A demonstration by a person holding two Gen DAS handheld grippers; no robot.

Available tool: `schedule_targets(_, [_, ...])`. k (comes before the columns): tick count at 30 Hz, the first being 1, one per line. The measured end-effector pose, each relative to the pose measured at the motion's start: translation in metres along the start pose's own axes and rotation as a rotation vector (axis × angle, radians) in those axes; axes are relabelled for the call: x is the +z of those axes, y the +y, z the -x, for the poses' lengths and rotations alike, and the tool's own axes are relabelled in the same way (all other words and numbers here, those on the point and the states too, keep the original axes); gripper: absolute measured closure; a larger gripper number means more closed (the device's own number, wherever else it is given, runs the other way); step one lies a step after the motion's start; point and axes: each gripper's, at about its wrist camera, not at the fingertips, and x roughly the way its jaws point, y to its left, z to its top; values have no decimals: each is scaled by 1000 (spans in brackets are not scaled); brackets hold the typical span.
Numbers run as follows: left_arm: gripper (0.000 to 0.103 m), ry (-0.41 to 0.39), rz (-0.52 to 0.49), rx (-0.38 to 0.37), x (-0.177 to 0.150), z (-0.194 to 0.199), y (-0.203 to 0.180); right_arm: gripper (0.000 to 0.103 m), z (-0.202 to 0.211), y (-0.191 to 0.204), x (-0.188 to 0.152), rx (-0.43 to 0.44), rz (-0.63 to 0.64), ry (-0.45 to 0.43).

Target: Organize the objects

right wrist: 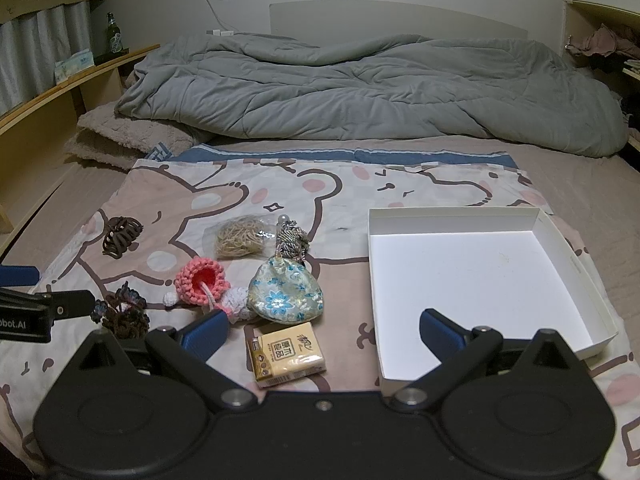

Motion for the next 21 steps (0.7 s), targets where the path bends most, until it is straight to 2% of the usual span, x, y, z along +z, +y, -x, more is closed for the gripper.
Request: schedule_targets(21, [0,2,0,-5,-1,-1,0,0,-2,-2,-1,-3,1,9])
